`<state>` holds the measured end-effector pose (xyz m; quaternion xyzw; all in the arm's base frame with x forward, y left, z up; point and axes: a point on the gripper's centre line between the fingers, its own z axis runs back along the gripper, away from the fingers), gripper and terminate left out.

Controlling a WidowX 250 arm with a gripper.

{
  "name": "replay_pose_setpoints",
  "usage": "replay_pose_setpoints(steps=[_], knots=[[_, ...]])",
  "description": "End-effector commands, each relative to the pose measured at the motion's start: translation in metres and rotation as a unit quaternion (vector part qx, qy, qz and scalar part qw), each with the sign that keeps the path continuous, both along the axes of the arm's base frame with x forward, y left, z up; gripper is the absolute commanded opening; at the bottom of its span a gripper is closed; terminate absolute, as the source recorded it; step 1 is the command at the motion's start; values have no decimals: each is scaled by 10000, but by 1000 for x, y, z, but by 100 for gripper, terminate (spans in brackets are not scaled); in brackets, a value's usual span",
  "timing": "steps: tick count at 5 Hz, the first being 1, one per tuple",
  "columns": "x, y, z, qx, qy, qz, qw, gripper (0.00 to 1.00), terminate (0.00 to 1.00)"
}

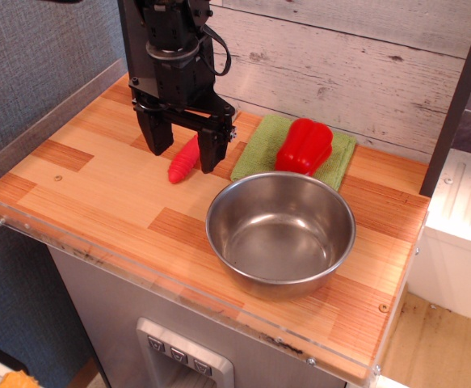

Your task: Move the steel pan at the left edge of the table.

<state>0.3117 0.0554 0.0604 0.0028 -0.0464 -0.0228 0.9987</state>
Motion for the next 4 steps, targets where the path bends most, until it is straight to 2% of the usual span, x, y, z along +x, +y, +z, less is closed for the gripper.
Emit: replay_pose_setpoints(steps=[1,3,4], knots=[[0,0,0,0,0,0,10000,100,0],[5,-5,34,266,-332,-200,9989,100,0],[1,-22,57,218,-662,-332,9970,100,0]])
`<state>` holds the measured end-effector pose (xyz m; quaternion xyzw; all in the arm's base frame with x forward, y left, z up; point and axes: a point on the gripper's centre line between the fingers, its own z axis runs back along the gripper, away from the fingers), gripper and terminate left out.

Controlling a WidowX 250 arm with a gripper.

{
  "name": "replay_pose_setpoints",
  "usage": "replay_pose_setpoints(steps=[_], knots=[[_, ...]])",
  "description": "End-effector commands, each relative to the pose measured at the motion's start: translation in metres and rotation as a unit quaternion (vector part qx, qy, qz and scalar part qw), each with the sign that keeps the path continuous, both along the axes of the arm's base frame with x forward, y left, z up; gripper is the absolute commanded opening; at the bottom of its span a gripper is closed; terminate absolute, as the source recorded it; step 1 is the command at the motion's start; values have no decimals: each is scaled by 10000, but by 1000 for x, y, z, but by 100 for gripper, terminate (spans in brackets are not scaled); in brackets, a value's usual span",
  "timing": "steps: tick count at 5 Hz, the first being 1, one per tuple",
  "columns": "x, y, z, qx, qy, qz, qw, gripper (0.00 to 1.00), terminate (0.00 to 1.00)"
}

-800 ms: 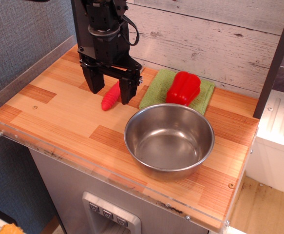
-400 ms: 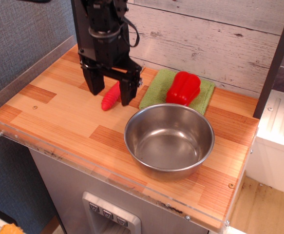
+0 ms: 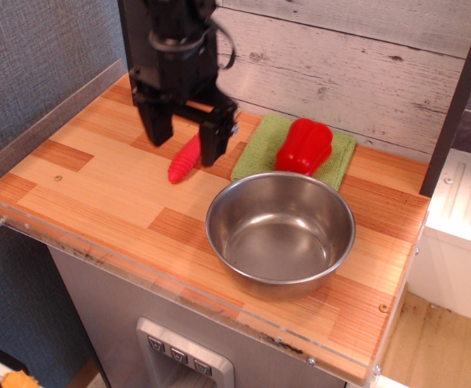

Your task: Move the steel pan at the left edge of the table.

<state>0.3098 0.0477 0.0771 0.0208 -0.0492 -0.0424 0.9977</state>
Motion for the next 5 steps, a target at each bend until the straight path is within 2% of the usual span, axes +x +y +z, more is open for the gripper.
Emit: replay_pose_setpoints(steps=[1,2,3,4,5], knots=[[2,-41,35,-347,-700,-473,9958,100,0],[-2,-68,8,-561,-432,-715,9949,100,0],[-13,-73,-15,-486,-157,-776,9957,100,0],[-26,-65,-31,-278,157,-745,9967,100,0],[-30,-62,-30,-246,151,-801,9964,100,0]])
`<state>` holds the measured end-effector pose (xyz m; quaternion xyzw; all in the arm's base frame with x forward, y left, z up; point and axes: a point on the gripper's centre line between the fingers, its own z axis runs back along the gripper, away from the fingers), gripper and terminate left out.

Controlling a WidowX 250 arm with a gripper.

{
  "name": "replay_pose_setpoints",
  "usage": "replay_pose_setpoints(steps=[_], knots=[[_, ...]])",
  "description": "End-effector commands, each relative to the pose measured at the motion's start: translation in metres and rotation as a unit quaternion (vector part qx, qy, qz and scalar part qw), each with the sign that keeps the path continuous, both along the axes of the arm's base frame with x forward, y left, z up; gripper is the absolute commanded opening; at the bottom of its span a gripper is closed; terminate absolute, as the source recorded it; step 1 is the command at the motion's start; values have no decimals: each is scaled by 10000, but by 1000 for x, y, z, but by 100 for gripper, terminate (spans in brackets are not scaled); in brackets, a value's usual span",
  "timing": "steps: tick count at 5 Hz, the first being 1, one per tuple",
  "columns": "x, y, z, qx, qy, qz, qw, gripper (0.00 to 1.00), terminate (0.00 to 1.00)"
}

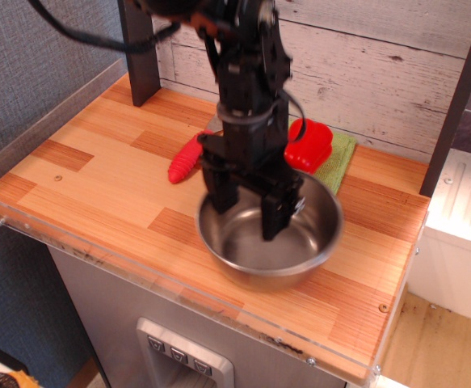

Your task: Move the steel pan at the left edge of the table.

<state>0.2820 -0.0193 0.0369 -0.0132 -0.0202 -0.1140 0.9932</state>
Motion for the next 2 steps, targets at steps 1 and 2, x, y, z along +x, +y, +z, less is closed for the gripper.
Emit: replay_pose_setpoints(steps=[1,2], knots=[[0,-6,22,-172,-383,-343,9985,100,0],[2,-19,36,-287,-630,-586,9959,100,0]])
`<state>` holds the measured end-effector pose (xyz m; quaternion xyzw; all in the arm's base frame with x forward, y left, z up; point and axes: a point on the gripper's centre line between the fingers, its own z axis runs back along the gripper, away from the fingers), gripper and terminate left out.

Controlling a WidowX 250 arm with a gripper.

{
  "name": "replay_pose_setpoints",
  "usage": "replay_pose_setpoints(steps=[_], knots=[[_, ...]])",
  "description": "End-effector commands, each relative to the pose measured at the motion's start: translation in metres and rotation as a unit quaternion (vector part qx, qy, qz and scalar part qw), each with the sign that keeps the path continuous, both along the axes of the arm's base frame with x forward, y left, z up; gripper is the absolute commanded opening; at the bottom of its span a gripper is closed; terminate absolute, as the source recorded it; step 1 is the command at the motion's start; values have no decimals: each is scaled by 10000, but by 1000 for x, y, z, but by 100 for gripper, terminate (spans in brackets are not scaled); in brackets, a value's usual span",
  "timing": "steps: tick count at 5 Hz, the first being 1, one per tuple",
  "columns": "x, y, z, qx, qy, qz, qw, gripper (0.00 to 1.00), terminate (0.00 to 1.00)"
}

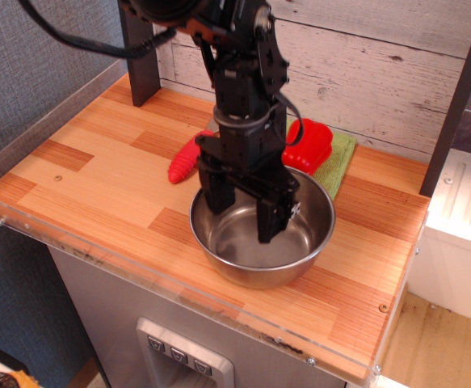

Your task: Move the steel pan at the left edge of the table.

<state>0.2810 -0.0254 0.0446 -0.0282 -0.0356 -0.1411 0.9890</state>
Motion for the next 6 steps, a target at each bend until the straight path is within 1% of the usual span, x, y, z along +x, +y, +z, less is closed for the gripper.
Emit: replay_pose_setpoints(steps=[1,2,3,4,5,6], knots=[[4,-33,49,-324,-851,-669,9936,100,0],[4,-59,46,-385,-853,-1074,9898,100,0],[3,-76,31,-282,-685,-1284,9890,100,0],[3,-83,8,-163,-414,-1325,9902,100,0],[0,-81,-9,50,-156,-1260,9919,100,0],[-4,-77,-15,302,-84,-1118,9932,0,0]])
